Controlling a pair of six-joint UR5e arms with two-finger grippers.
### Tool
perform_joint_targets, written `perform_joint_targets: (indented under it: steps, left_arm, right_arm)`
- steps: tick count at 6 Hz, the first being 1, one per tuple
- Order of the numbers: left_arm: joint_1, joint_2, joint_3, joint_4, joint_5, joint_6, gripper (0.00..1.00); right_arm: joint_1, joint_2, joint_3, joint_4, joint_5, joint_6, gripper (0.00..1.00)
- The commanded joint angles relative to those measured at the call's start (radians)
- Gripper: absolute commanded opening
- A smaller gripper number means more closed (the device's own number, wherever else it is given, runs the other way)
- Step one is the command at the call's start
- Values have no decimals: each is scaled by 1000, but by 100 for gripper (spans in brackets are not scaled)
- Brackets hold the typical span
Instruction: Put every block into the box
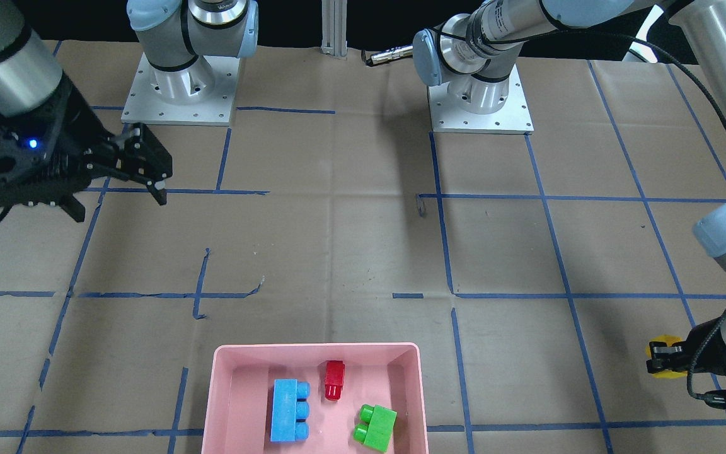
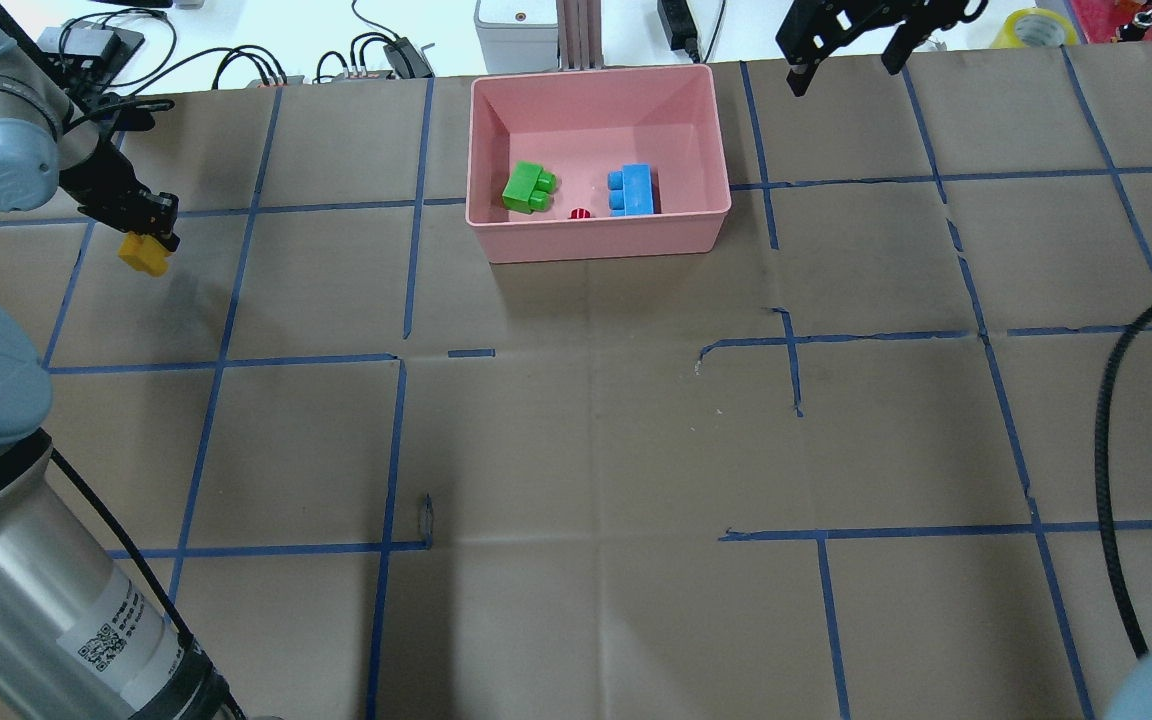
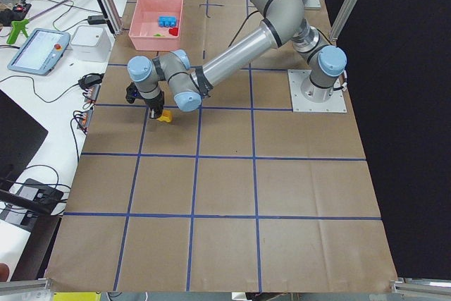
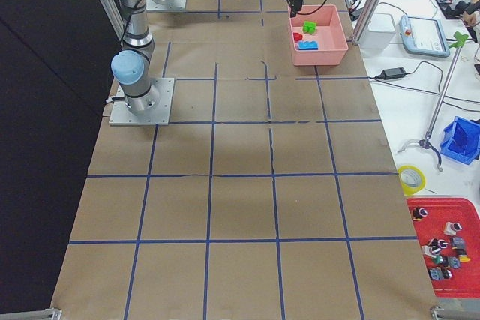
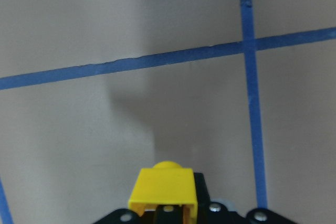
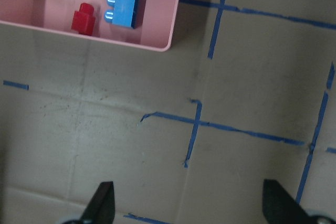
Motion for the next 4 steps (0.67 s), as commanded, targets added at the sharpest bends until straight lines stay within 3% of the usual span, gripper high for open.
perform_joint_targets:
  steps: [1, 2, 4]
  left_arm:
    - [-137, 41, 147, -172, 4, -193, 0]
    - [-229, 27, 269, -278, -2, -349, 0]
    - [-449, -7, 338, -296, -11, -653, 0]
  right_arm:
    - [0, -143, 255, -4, -20, 20, 100]
    - [5, -160, 289, -16, -67, 24, 100]
    - [31, -153, 306, -12, -141, 136, 100]
